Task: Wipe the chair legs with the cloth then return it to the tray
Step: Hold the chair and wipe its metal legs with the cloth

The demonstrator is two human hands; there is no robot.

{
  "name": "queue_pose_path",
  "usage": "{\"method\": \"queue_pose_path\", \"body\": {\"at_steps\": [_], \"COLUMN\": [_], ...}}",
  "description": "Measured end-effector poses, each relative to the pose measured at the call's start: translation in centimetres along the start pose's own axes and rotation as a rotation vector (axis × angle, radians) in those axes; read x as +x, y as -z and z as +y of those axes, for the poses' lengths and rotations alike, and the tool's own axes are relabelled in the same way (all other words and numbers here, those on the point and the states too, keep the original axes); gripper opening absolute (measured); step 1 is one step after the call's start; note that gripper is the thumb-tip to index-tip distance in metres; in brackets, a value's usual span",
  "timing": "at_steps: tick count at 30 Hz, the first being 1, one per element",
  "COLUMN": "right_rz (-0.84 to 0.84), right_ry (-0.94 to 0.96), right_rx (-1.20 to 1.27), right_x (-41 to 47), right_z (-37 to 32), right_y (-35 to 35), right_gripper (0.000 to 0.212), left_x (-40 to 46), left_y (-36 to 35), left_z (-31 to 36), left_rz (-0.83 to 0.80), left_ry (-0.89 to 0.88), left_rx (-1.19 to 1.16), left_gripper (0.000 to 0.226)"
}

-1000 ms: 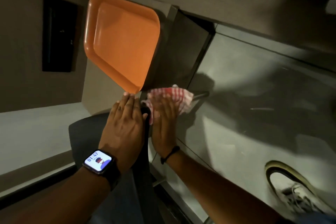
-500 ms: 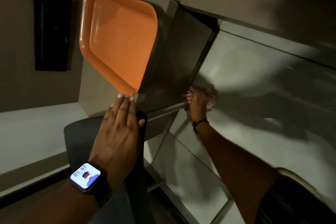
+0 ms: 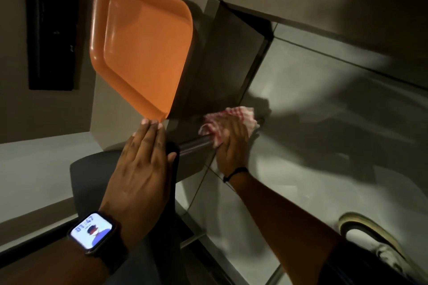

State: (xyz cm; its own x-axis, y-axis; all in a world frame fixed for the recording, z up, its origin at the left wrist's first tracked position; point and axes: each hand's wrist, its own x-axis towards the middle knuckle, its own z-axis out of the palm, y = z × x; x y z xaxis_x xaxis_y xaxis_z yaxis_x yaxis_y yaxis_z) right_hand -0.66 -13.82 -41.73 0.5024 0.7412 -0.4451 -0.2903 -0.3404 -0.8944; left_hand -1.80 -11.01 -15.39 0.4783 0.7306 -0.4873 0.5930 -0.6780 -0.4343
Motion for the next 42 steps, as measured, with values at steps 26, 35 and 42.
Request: {"method": "queue_pose_path", "body": {"at_steps": [26, 35, 42], "right_rz": [-0.176, -0.067, 0.058], "right_ry": [-0.119, -0.528, -0.348], "right_rx": [-0.191, 0.161, 0.246], "right_x": [3.8, 7.6, -1.6], "right_z": [2.7, 3.9, -5.7], "right_y": [3.1, 4.0, 1.9], "right_gripper": [0.032, 0.035, 0.034], "left_x": [0.0, 0.1, 0.4], "left_y": [0.3, -0.8, -1.1], "left_z": [1.0, 0.7, 1.1], "left_rz": [0.036, 0.103, 0.066], "left_ry": [0.018, 0.030, 0.046], "left_rx": [-0.125, -0.189, -0.172], "left_gripper": [0.058, 0.055, 0.053]}}
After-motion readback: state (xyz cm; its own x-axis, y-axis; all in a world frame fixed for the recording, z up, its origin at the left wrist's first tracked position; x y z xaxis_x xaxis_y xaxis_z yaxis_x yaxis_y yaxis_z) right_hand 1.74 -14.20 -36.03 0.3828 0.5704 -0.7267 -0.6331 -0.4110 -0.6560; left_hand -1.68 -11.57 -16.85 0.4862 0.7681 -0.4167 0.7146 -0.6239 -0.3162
